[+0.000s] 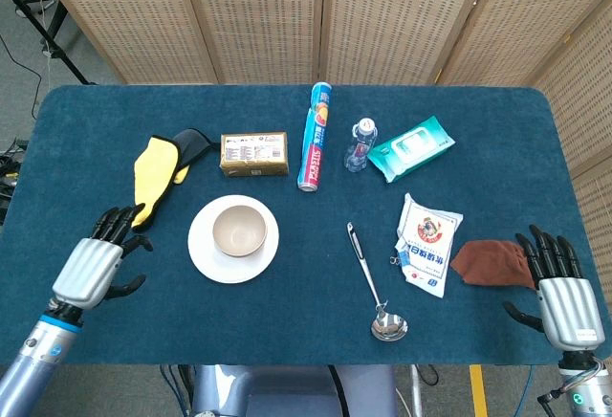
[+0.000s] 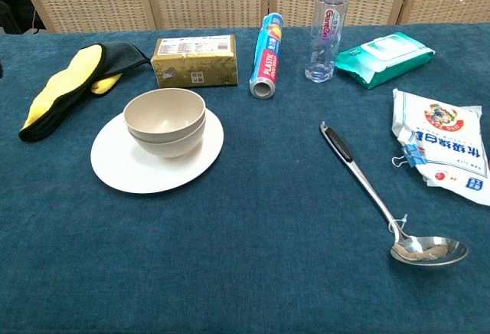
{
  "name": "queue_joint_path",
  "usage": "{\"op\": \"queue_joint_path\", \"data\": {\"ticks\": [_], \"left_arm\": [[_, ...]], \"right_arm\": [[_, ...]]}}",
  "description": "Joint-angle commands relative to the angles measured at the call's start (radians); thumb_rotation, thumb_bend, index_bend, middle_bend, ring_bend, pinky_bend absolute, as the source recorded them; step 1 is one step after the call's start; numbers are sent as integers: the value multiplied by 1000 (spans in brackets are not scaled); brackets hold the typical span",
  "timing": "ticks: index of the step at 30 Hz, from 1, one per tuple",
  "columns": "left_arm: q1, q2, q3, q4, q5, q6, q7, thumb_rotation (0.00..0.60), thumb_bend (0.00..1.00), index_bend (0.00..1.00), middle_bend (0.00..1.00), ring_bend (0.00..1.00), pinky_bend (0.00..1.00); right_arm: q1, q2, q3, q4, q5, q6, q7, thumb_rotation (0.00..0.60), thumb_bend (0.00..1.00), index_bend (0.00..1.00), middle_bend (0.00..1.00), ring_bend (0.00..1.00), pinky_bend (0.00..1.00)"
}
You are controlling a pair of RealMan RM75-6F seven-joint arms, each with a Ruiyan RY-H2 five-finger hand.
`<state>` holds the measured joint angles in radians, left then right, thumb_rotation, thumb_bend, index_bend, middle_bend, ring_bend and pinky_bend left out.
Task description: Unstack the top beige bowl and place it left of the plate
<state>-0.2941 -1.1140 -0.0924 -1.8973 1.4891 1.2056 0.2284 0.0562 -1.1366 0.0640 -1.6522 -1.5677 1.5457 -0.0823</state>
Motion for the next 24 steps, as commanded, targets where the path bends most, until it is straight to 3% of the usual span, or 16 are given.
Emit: {"op": "queue_joint_path", "data": {"ticks": [1,10,24], "left_arm": [[-92,-125,-51,-22,-160,-89,174,600,258,449,0,0,0],[-173,-266,-83,21,-317,-105,298,600,342,494,0,0,0],[-270,-390,-91,97,-434,-105,396,600,338,506,0,0,0]], "right_arm": [[0,4,4,0,7,-2,10,600,0,0,0,0,0],[1,16,6,-3,15,-6,37,600,0,0,0,0,0],[4,22,14,1,34,-13,54,600,0,0,0,0,0]]}}
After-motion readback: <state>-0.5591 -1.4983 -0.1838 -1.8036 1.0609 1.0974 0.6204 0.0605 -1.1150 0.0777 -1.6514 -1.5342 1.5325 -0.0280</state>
